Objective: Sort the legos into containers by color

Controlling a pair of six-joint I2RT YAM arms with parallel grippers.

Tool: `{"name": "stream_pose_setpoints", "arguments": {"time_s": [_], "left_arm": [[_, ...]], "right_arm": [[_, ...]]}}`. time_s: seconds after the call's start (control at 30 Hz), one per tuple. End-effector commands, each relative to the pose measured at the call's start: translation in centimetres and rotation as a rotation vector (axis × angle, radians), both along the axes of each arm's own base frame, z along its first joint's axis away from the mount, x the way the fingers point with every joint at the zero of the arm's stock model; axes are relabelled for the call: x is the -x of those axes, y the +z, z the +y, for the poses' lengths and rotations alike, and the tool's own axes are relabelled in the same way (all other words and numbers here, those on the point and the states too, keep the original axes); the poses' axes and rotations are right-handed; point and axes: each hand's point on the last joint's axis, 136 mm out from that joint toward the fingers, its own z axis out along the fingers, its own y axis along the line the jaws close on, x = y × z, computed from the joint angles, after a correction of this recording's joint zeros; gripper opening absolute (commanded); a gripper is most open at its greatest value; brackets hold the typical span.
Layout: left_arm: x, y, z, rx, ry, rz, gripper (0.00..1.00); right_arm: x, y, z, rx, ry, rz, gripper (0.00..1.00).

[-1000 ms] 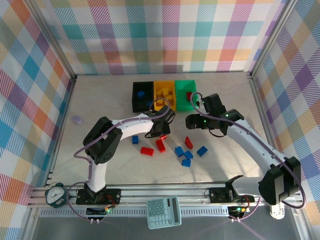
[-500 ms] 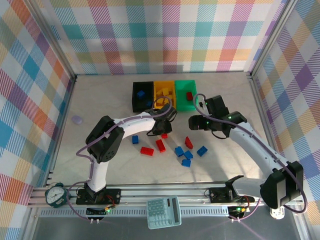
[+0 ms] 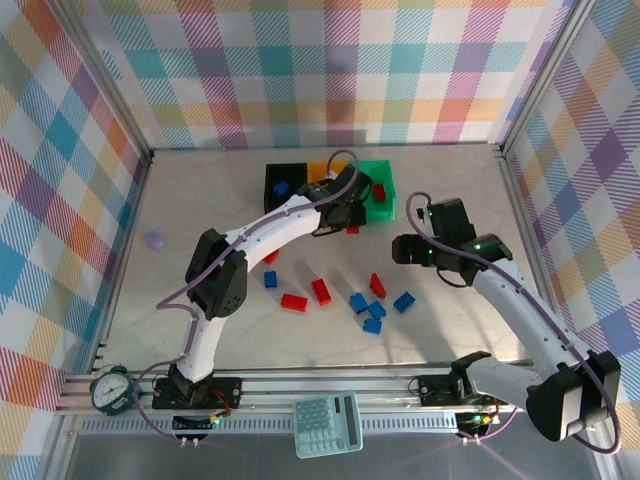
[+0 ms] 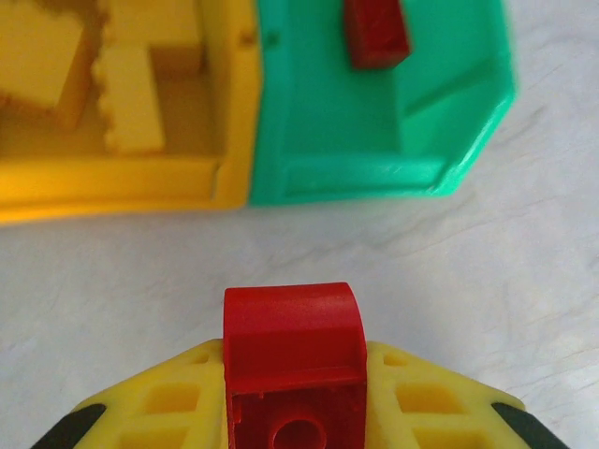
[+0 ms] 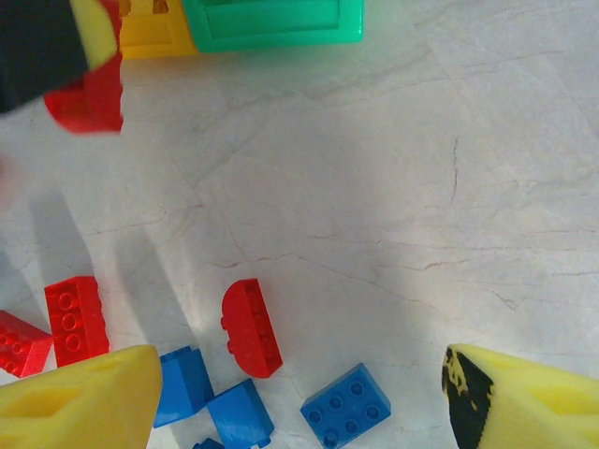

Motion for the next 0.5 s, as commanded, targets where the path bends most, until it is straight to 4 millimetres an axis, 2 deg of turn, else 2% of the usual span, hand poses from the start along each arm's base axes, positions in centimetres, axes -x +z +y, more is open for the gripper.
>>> {"name": "stream_pose_setpoints", "arguments": {"time_s": [0.0,0.17,0.47], "left_arm": [[-1.5,0.6,-1.0,-0.02,-0.058,-0.033,0.22],[-5.7,2.4,-3.6,0.081,-0.088,-0.131,0.24],[-12.5,2.6,-4.9,0.126,-0.017,-0.375,0.27]], "right_arm": [[1.2,0.0,-0.3,-0.025,-0.019,0.016,0.78],[2.6,-0.4,-0.8,-0.031,-0.035,0.04,0.77],[5.0,-0.7,-1.1,-0.076,-0.044,0.064,0.76]]}}
